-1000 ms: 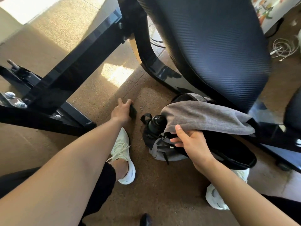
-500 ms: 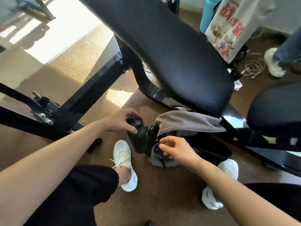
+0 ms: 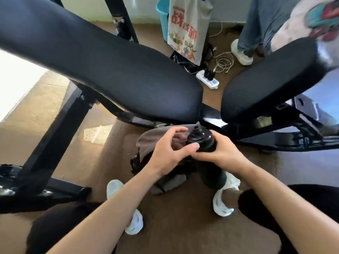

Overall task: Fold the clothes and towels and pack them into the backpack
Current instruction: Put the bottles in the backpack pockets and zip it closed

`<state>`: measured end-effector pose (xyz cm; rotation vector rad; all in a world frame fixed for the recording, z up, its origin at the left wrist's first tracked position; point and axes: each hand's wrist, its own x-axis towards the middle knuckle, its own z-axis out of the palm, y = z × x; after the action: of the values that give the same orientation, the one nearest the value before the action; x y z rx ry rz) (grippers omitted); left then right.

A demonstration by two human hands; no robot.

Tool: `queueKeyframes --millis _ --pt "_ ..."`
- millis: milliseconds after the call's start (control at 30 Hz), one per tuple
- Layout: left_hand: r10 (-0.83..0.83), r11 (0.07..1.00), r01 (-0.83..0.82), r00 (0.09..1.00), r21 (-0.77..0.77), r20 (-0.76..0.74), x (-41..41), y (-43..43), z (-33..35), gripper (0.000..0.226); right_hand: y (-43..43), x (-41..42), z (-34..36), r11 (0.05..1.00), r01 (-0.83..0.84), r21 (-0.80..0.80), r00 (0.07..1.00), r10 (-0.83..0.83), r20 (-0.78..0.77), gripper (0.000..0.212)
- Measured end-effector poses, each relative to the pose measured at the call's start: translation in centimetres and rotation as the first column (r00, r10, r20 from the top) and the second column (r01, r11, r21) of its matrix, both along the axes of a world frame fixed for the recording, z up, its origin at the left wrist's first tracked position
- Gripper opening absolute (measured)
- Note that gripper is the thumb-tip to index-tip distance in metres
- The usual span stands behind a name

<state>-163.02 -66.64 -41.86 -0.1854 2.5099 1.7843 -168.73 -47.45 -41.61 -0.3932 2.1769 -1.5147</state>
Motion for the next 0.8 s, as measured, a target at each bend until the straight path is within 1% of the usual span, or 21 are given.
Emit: queueKeyframes --millis 33,67,100,133,167,200,233,300,333,400,433,467,500,567,700,800 --pt "0.003 0.998 -0.003 1.0 -0.057 -0.013 -0.9 0.5 -0.5 0.05 1.2 -0.9 -0.4 0.996 0.08 0.032 0.997 -0.08 0.013 0.05" --pt "0.003 0.986 -0.011 0.999 -0.164 -0.048 -2.0 0.9 -1.1 0.045 2.4 -1.8 -0.7 0.985 0.157 0.077 0.987 -0.158 0.007 0.051" --pt "-0.016 0.95 -0.016 0.995 -0.312 -0.098 -3.0 1.3 -2.0 0.043 3.4 -2.6 -1.2 0.968 0.219 0.126 0.975 -0.22 -0.003 0.052" --pt "-0.066 0.881 -0.009 0.988 -0.472 -0.142 -3.9 1.8 -3.1 0.045 4.2 -3.3 -1.5 0.95 0.261 0.17 0.965 -0.263 -0.01 0.053" --pt "-0.128 0.785 0.009 0.981 -0.62 -0.148 -4.7 2.3 -4.3 0.05 4.9 -4.1 -1.8 0.935 0.291 0.202 0.955 -0.295 -0.011 0.055" --pt "-0.181 0.676 0.04 0.977 -0.736 -0.112 -5.4 2.8 -5.5 0.058 5.3 -4.7 -2.0 0.924 0.312 0.222 0.948 -0.318 -0.011 0.056" --pt "-0.218 0.572 0.083 0.975 -0.816 -0.054 -6.1 3.2 -6.4 0.065 5.6 -5.3 -2.3 0.917 0.325 0.233 0.943 -0.333 -0.006 0.057" --pt "-0.27 0.403 0.174 0.961 -0.899 0.065 -7.2 3.6 -8.3 0.078 5.9 -5.9 -2.4 0.912 0.332 0.242 0.939 -0.343 0.002 0.058" --pt "-0.291 0.345 0.212 0.95 -0.914 0.111 -7.7 3.6 -9.0 0.081 5.9 -6.1 -2.7 0.911 0.331 0.246 0.939 -0.343 0.004 0.058" --pt "-0.32 0.265 0.244 0.935 -0.933 0.154 -8.5 2.9 -9.9 0.078 5.9 -6.1 -3.2 0.911 0.322 0.257 0.942 -0.336 0.013 0.056" --pt "-0.33 0.235 0.235 0.932 -0.943 0.15 -8.7 2.4 -10.1 0.07 5.8 -6.0 -3.3 0.913 0.312 0.263 0.944 -0.328 0.021 0.055" --pt "-0.338 0.222 0.219 0.931 -0.95 0.136 -8.8 1.7 -10.1 0.058 5.8 -6.0 -3.6 0.916 0.302 0.266 0.947 -0.321 0.031 0.055" --pt "-0.34 0.231 0.204 0.933 -0.951 0.117 -8.7 1.1 -9.9 0.045 5.7 -6.0 -3.7 0.917 0.296 0.267 0.948 -0.317 0.037 0.054" --pt "-0.309 0.291 0.185 0.947 -0.939 0.091 -8.2 -0.2 -8.9 0.03 5.6 -6.0 -4.0 0.915 0.299 0.271 0.946 -0.322 0.042 0.052" --pt "-0.098 0.442 0.141 0.989 -0.886 0.108 -6.4 -3.9 -6.7 0.031 5.2 -5.9 -4.8 0.905 0.319 0.28 0.93 -0.356 0.089 0.052" --pt "-0.043 0.521 0.18 0.982 -0.834 0.185 -4.8 -7.3 -5.8 0.033 4.4 -5.5 -5.4 0.914 0.325 0.241 0.916 -0.368 0.159 0.044"
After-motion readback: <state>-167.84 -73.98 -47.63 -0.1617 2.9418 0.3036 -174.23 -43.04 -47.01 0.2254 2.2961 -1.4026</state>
